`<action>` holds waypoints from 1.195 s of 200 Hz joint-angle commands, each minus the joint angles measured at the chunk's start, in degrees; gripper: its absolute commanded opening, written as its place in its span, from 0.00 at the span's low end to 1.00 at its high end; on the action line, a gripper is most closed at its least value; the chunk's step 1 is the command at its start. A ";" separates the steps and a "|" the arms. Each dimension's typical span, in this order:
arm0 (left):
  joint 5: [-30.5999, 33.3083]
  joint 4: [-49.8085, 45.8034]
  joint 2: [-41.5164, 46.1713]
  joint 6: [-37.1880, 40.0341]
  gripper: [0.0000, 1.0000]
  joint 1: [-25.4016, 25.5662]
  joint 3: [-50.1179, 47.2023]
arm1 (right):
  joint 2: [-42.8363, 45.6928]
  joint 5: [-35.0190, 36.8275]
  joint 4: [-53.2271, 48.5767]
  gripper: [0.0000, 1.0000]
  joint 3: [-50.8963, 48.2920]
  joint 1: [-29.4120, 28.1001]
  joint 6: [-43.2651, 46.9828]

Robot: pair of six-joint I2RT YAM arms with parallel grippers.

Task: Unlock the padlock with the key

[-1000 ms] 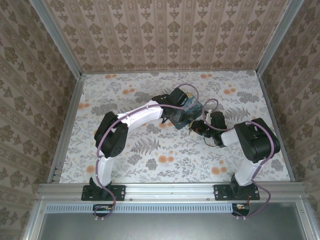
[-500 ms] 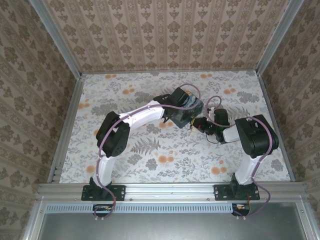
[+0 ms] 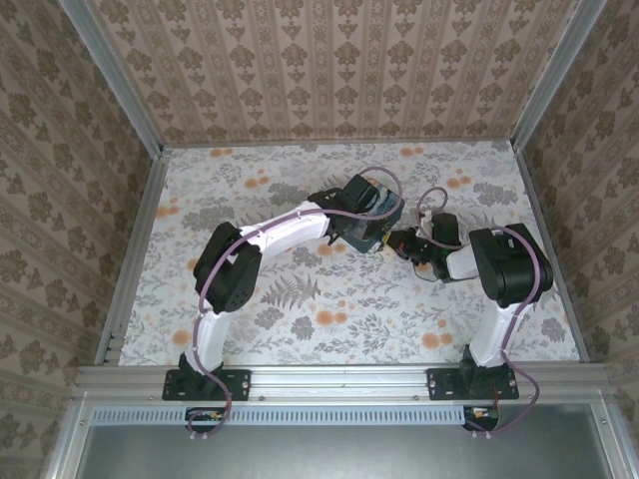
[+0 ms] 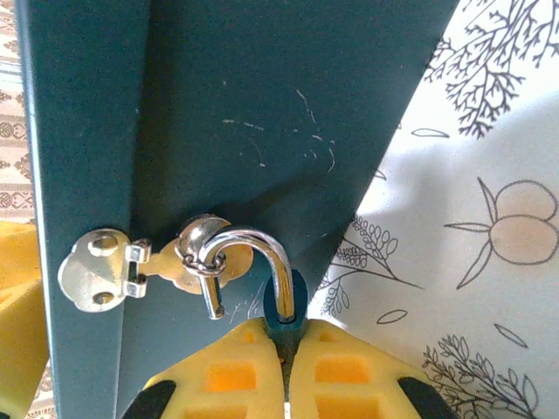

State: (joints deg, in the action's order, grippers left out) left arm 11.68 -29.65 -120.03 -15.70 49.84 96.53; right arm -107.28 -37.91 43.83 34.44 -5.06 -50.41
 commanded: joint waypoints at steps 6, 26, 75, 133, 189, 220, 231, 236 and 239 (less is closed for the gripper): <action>-2.54 -9.11 -5.13 2.04 0.54 0.69 -2.36 | 0.21 3.48 -5.54 0.00 2.72 1.02 0.50; -2.62 -9.23 -5.22 2.10 0.54 0.64 -2.42 | 1.43 5.16 -10.82 0.00 4.24 1.02 2.77; -3.16 -9.29 -5.57 2.19 0.53 0.62 -2.44 | 3.29 8.45 -20.46 0.00 8.20 1.17 6.74; -3.43 -9.20 -5.91 2.17 0.52 0.65 -2.66 | 2.27 9.61 -26.05 0.00 13.02 2.02 8.75; -3.77 -9.70 -6.80 2.52 0.51 0.65 -2.38 | -1.07 3.56 -39.41 0.00 23.55 4.01 14.31; -4.18 -9.55 -6.81 2.08 0.51 0.54 -2.22 | -0.02 3.86 -39.73 0.00 23.59 4.27 14.20; -4.46 -9.55 -6.64 2.00 0.51 0.50 -2.06 | 1.06 4.53 -39.40 0.00 22.32 4.44 14.03; -4.64 -9.55 -6.50 2.04 0.52 0.50 -2.05 | 1.70 4.61 -39.12 0.00 21.63 4.52 13.88; -4.77 -9.43 -6.41 1.94 0.52 0.45 -2.05 | 2.13 4.72 -38.91 0.00 21.17 4.57 13.79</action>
State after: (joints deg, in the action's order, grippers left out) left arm 11.20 -28.36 -120.92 -14.92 49.84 97.19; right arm -107.68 -32.80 7.05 57.43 -0.58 -37.63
